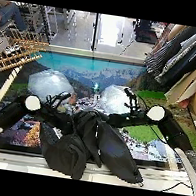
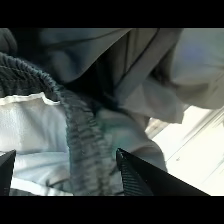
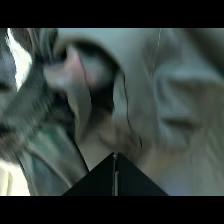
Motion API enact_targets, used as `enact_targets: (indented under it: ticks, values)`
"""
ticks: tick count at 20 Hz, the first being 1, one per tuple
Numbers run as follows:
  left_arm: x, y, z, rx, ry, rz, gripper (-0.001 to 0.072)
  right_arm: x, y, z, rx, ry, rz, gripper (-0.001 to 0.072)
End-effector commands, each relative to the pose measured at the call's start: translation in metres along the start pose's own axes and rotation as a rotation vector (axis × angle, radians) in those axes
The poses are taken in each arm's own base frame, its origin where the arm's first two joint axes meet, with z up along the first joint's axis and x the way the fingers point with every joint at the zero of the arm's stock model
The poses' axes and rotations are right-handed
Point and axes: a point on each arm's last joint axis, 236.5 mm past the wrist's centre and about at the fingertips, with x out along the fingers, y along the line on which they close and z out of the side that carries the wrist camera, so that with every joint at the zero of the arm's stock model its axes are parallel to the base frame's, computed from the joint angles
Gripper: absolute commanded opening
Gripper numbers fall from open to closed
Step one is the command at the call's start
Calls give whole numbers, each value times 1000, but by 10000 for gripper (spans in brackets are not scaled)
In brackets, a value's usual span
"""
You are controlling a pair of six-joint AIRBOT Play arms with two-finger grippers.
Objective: Fold the clothes and pants, and hang the long-sleeved shirts on hangers.
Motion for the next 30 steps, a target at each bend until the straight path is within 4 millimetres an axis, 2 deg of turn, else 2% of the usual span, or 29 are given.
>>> enact_targets:
  ticks: [1, 2, 3, 4, 5, 7, 8, 9, 10, 12, 13, 14, 16, 18, 21, 22, 24, 25, 26, 28, 29, 30]
  values:
    - [19, 12, -10, 3, 75, 22, 656, -2, -16, -34, -41, 145, -68, 26]
    - [25, 14, -11, -4, 92, 21, 450, -4, -21, -39, -80, 169, -83, 26]
    - [28, 15, -13, 14, 104, 18, 103, -6, -27, -46, -129, 202, -106, 74]
    - [29, 16, -13, 83, 108, 14, 16, -9, -38, -54, -151, 243, -148, 344]
    - [20, 23, -9, 145, 104, 29, 14, -13, -52, -63, -155, 283, -190, 540]
    - [-28, 62, 10, 153, 53, 157, 14, -11, -64, -94, -152, 394, -174, 541]
    - [-65, 86, 24, 119, -11, 225, 15, -5, -65, -109, -157, 438, -153, 543]
    - [-102, 109, 34, 62, -89, 269, 14, 3, -69, -124, -154, 472, -146, 611]
    - [-137, 131, 41, -8, -173, 300, 14, 10, -80, -133, -168, 495, -180, 647]
    - [-194, 173, 39, -171, -334, 310, 14, 12, -113, -140, -209, 513, -298, 662]
    - [-209, 186, 31, -228, -381, 288, 14, 13, -124, -136, -216, 495, -335, 698]
    - [-219, 195, 23, -274, -412, 254, 14, 15, -126, -131, -208, 472, -333, 698]
    - [-234, 206, 17, -341, -480, 209, 14, 27, -128, -127, -200, 461, -324, 696]
    - [-238, 211, 14, -365, -495, 202, 15, 44, -138, -128, -198, 487, -333, 671]
    - [-238, 212, 16, -366, -503, 199, 15, 72, -145, -115, -186, 437, -330, 275]
    - [-240, 212, 20, -365, -523, 196, 15, 73, -149, -106, -185, 403, -350, 31]
    - [-250, 217, 30, -370, -587, 208, 15, 57, -159, -79, -192, 356, -433, 20]
    - [-257, 221, 37, -375, -631, 214, 15, 40, -168, -56, -220, 322, -490, 19]
    - [-266, 226, 45, -379, -687, 224, 15, 21, -177, -29, -230, 265, -548, 18]
    - [-289, 239, 58, -402, -810, 252, 15, -31, -197, 31, -180, 96, -643, 17]
    - [-299, 246, 61, -416, -858, 267, 15, -52, -202, 52, -143, 19, -645, 17]
    - [-307, 253, 61, -427, -888, 289, 15, -61, -196, 59, -102, -14, -584, 18]
